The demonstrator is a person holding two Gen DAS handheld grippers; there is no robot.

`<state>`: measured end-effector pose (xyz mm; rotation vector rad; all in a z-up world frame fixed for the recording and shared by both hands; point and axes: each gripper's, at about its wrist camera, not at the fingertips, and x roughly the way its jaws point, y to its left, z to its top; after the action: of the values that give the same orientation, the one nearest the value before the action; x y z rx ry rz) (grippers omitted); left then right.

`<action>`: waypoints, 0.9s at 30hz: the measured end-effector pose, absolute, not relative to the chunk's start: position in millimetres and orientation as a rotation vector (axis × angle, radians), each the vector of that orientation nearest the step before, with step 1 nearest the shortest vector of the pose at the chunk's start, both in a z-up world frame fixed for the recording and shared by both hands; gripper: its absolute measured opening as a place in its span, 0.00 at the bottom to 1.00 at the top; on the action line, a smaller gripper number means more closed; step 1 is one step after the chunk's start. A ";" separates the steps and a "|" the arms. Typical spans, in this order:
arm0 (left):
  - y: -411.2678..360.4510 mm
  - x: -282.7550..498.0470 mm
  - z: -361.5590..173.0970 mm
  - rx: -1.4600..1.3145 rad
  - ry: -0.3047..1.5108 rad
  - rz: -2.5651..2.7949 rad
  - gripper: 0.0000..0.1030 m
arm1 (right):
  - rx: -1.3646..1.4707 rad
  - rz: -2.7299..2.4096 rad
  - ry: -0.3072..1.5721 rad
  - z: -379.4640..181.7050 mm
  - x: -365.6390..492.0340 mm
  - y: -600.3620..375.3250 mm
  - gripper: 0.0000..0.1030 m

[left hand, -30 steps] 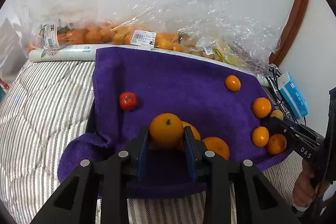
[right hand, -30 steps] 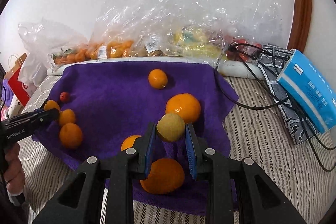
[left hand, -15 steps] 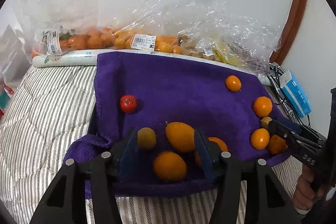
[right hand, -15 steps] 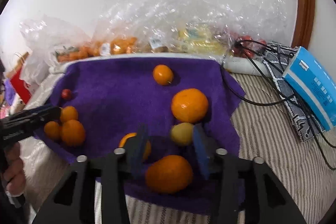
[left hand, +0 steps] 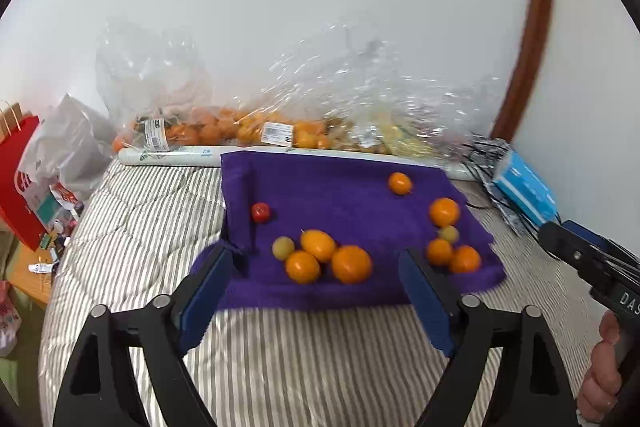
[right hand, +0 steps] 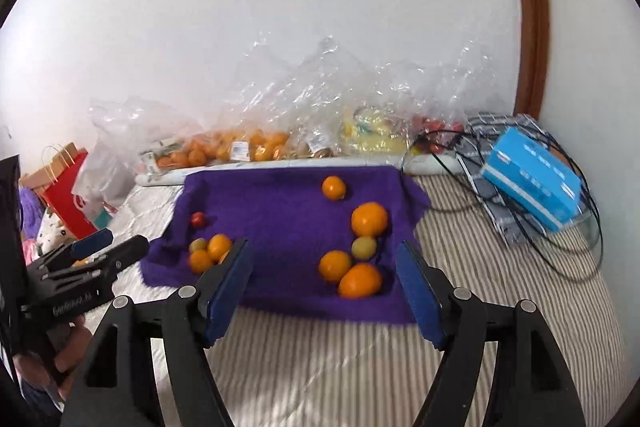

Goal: Organize fruits

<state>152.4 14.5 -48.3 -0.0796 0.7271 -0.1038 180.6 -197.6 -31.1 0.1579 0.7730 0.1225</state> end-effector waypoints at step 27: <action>-2.6 9.0 20.2 -0.060 0.564 -0.091 0.96 | 0.093 0.066 0.629 37.1 8.4 -194.2 0.99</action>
<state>9.0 -2.6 20.2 -0.0599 0.5644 -0.0911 8.4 -194.2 37.1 0.0929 0.6291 0.0662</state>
